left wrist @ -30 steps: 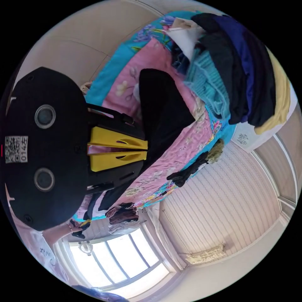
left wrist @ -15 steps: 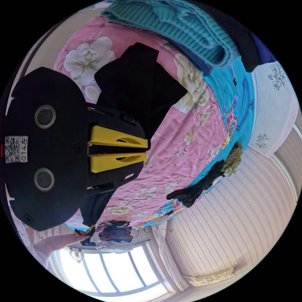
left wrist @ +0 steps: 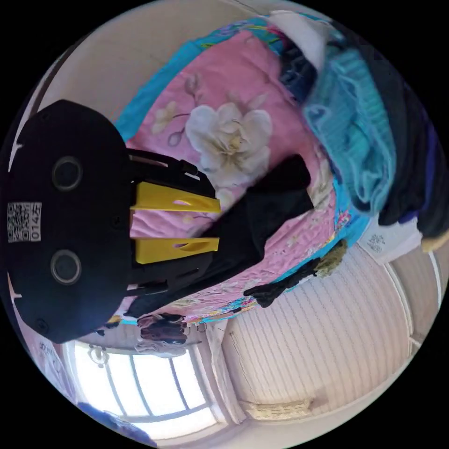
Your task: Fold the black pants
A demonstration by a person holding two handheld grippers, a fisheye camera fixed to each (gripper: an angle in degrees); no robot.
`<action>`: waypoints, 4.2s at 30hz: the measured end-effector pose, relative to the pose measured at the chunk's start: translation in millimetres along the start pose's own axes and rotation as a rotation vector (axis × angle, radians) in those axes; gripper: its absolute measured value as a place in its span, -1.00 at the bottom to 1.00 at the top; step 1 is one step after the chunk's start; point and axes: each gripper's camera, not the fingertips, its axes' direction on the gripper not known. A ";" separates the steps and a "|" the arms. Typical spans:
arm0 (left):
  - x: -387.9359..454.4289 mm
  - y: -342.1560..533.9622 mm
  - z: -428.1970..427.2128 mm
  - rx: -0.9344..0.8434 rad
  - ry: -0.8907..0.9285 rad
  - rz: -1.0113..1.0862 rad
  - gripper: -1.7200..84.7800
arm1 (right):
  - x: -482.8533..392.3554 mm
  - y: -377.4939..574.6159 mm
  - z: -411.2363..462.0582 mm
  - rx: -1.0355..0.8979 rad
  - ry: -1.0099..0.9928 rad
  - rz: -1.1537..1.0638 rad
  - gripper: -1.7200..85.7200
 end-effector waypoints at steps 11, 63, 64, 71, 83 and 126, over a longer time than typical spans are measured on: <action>-37.8 -49.2 20.6 0.118 0.225 -0.232 -0.72 | 21.0 -19.2 19.5 0.093 -0.130 0.120 -0.75; -131.1 52.2 123.6 -0.260 -0.296 0.223 -0.82 | 23.0 62.3 -84.7 -0.168 0.079 0.057 -0.85; -125.9 56.1 120.2 -0.241 -0.381 0.290 -0.83 | 16.6 65.7 -91.2 -0.140 0.117 0.030 -0.85; -34.1 117.8 193.6 -0.369 -0.507 0.902 -0.84 | -100.4 99.7 -74.6 -0.103 0.512 -0.558 -0.81; 77.6 289.6 503.1 -0.633 -0.116 1.516 -0.80 | -118.7 99.9 42.1 -0.319 0.625 -0.565 -0.86; -24.2 302.7 780.4 -0.734 0.036 1.498 -0.97 | -47.7 88.7 -100.8 -0.008 0.183 -0.230 -0.89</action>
